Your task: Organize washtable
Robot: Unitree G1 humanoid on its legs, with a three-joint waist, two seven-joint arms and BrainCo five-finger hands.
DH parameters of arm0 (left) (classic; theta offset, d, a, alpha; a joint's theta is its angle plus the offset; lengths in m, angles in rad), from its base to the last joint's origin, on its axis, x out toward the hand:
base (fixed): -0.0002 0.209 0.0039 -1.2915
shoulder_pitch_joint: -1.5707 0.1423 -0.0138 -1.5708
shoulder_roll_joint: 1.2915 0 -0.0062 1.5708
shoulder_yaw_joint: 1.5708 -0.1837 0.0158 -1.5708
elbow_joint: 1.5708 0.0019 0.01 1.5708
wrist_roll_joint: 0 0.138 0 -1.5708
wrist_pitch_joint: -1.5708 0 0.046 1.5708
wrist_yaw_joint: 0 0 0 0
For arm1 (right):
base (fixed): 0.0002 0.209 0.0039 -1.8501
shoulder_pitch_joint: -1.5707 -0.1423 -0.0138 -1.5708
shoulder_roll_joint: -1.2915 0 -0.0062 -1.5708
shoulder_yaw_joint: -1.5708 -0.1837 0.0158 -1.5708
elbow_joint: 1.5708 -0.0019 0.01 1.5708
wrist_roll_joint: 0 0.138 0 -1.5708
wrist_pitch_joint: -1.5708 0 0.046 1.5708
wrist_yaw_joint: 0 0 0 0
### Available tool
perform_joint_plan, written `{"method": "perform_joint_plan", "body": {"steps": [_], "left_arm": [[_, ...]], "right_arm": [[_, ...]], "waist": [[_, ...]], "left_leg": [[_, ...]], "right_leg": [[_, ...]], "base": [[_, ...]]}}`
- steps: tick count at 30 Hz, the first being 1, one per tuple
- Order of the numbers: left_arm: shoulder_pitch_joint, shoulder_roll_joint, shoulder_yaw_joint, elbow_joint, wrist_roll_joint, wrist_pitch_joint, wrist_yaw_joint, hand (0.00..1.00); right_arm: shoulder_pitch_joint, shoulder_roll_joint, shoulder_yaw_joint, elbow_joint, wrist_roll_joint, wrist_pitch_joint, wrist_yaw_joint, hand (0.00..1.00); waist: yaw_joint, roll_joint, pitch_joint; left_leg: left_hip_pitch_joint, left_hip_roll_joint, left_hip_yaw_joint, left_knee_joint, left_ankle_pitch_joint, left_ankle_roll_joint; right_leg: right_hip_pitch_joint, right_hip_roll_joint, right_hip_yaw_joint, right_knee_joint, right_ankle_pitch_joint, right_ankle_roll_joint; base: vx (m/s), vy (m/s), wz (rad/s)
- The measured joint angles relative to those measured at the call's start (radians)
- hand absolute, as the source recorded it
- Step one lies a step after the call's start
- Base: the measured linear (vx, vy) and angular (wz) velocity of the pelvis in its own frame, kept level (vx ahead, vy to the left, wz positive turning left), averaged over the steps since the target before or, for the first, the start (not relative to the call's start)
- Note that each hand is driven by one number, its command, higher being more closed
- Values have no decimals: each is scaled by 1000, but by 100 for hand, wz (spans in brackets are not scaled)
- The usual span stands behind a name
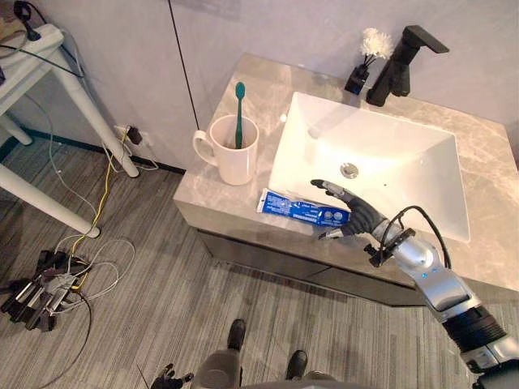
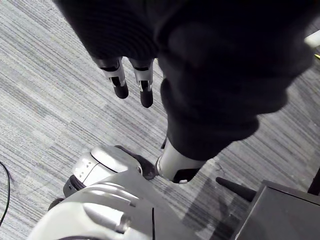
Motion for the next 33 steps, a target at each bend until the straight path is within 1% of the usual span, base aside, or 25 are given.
{"method": "perform_joint_plan", "body": {"steps": [5,14,15,21,30,33], "left_arm": [[0,1,-1,-4,-13,0,9,0],[0,6,-21,-5,-15,0,16,0],[0,6,-21,-5,-18,0,16,0],[0,7,-28,-5,-22,0,16,0],[0,10,-36,-5,-21,-4,14,0],[0,11,-37,-5,-21,-5,14,0]], "right_arm": [[-10,-15,0,3,-7,0,-7,0],[-10,-15,-1,2,-27,0,-14,0],[-10,-15,-1,2,-27,0,-14,100],[-10,-15,-1,0,-26,-2,-14,100],[-41,-18,-17,6,-23,-1,-13,100],[-43,-23,-15,-2,-17,-6,4,100]], "waist": [[-1,-2,10],[0,-2,10],[0,-2,10],[1,-2,10],[6,-3,10],[5,-3,10]], "left_leg": [[-2,5,14,-2,0,0],[-2,11,20,-2,0,-1],[-2,12,20,-2,0,0],[-2,14,31,-17,3,-5],[-2,13,21,-17,6,-1],[-2,13,17,-16,6,-1]], "right_leg": [[-13,1,19,6,2,-2],[-15,7,23,6,7,-2],[-15,7,23,6,7,-2],[-29,7,38,8,7,-2],[-25,7,40,8,7,-2],[-24,7,39,9,7,-2]], "base": [[8,5,-9],[2,-2,-2],[-2,-4,-4],[0,-1,-6],[35,-6,3],[13,-3,1]]}}
